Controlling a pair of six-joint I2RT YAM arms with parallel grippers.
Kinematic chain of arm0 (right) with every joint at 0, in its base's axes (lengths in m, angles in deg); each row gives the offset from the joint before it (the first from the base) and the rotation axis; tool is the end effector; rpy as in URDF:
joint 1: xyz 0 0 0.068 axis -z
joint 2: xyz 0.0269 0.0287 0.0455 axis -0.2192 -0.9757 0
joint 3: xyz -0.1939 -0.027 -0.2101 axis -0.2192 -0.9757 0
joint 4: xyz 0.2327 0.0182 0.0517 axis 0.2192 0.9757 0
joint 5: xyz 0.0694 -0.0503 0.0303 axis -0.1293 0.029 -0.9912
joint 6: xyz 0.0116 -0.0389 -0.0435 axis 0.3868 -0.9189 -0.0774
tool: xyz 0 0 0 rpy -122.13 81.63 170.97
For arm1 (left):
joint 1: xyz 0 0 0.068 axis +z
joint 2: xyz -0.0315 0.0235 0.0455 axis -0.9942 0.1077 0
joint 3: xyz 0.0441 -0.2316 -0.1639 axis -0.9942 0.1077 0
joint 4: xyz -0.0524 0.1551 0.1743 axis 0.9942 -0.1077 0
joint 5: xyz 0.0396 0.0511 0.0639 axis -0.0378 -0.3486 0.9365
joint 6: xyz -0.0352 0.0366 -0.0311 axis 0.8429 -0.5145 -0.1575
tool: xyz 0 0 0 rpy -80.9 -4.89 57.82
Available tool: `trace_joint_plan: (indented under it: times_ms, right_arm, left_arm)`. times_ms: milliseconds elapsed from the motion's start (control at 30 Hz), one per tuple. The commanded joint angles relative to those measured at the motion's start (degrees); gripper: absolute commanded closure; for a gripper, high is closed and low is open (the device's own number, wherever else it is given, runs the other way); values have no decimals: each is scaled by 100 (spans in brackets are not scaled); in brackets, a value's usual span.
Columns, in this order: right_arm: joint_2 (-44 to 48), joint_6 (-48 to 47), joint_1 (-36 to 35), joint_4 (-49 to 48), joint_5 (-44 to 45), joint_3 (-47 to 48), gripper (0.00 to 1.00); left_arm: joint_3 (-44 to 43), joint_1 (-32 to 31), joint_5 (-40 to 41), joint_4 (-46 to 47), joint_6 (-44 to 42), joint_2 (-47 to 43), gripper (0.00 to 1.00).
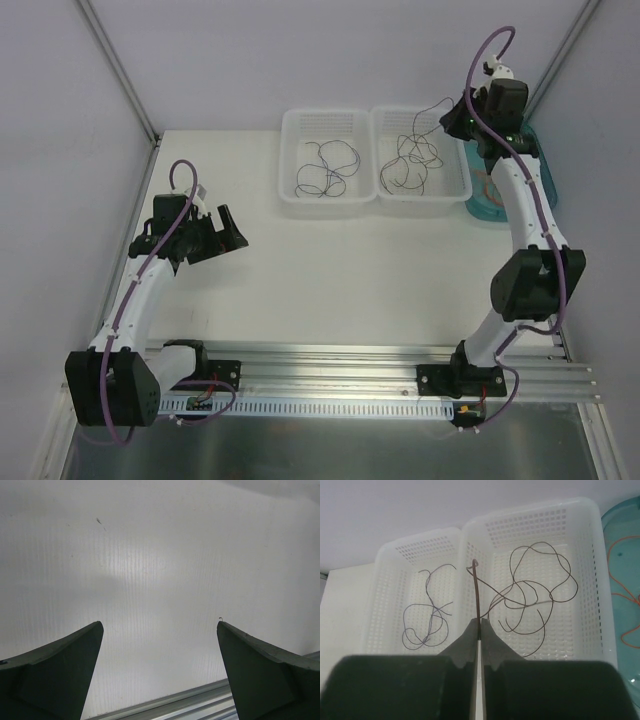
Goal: Untangle the cables
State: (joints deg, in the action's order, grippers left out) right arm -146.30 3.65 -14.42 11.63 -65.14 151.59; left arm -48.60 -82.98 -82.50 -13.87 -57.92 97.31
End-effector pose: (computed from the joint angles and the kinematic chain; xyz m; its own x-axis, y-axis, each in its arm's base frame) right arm 0.3861 0.0200 0.4338 -0.2510 0.0393 -0.9672 -0.2012 0.9752 0.0918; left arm 0.2008 -0.0114 0.2843 -0.7082 -0.3106 -0.6340 0.0055 0.8956 -0.4449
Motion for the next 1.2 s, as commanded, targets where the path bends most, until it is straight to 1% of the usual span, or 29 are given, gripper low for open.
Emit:
trace_joint_plan:
  times_ms: [0, 33, 100, 133, 167, 267, 300, 467, 567, 600, 633, 767, 800, 833, 867, 900, 933, 967, 1000, 1033, 1067, 1133, 1167]
  right_arm:
    - [-480, -11, -35, -611, 23, -36, 97]
    - [-812, -11, -35, -542, 76, 69, 95]
    - [-1174, 7, -26, -297, 138, 288, 92]
    - [-1384, 33, -26, 27, 138, 420, 89]
    - [-1700, 59, -26, 178, 164, 621, 88]
    - [-2175, 200, -9, 600, 226, 799, 85]
    - [-2238, 226, -9, 749, 270, 799, 84]
    - [-2231, 271, 0, 838, 428, 597, 77]
    - [-1985, 200, 0, 918, 481, 431, 68]
    - [-1723, 139, 0, 883, 498, 273, 65]
    - [-1572, 113, 0, 848, 516, 159, 57]
    - [-746, -54, 0, 777, 604, -237, 40]
    - [-580, -81, 0, 812, 639, -316, 32]
    - [-186, -133, 0, 812, 735, -474, 29]
    - [9, -160, 0, 812, 788, -580, 26]
    - [255, -186, 0, 847, 841, -685, 20]
    - [457, -230, 0, 856, 902, -764, 19]
    - [912, -239, 9, 882, 999, -965, 17]
    - [1134, -239, 9, 961, 1043, -1046, 13]
    - [1354, -387, 18, 1022, 1043, -1142, 12]
    - [1852, -441, 9, 1101, 1287, -1308, 10]
    - [2399, -494, 27, 1251, 1534, -1538, 8]
    - [2924, -538, 27, 1304, 1623, -1756, 6]
  left_arm:
    - [11, 30, -84, 83, -53, 75, 1]
    - [3, 30, -84, 83, -44, 93, 1]
    - [3, 30, -119, 92, -44, 137, 1]
    - [3, 30, -128, 83, -44, 146, 1]
    - [3, 30, -128, 83, -53, 154, 1]
    - [11, 30, -128, 83, -44, 154, 1]
    - [3, 30, -128, 83, -44, 163, 1]
    - [3, 30, -180, 83, -44, 163, 1]
    - [3, 30, -189, 83, -53, 119, 1]
    - [20, 30, -181, 83, -53, 102, 1]
    - [11, 21, -180, 83, -44, 76, 1]
    - [20, 30, -181, 83, -53, -4, 1]
    - [20, 30, -180, 74, -53, -13, 1]
    - [20, 30, -172, 83, -62, -65, 1]
    - [11, 30, -172, 83, -62, -83, 1]
    - [11, 30, -163, 83, -62, -109, 1]
    - [20, 30, -145, 83, -79, -170, 1]
    - [20, 30, -137, 83, -79, -214, 1]
    - [20, 30, -128, 83, -88, -258, 1]
    - [20, 30, -110, 83, -114, -346, 1]
    - [3, 30, -110, 92, -123, -399, 1]
    - [11, 30, -58, 83, -176, -609, 1]
    - [11, 30, -40, 83, -193, -689, 1]
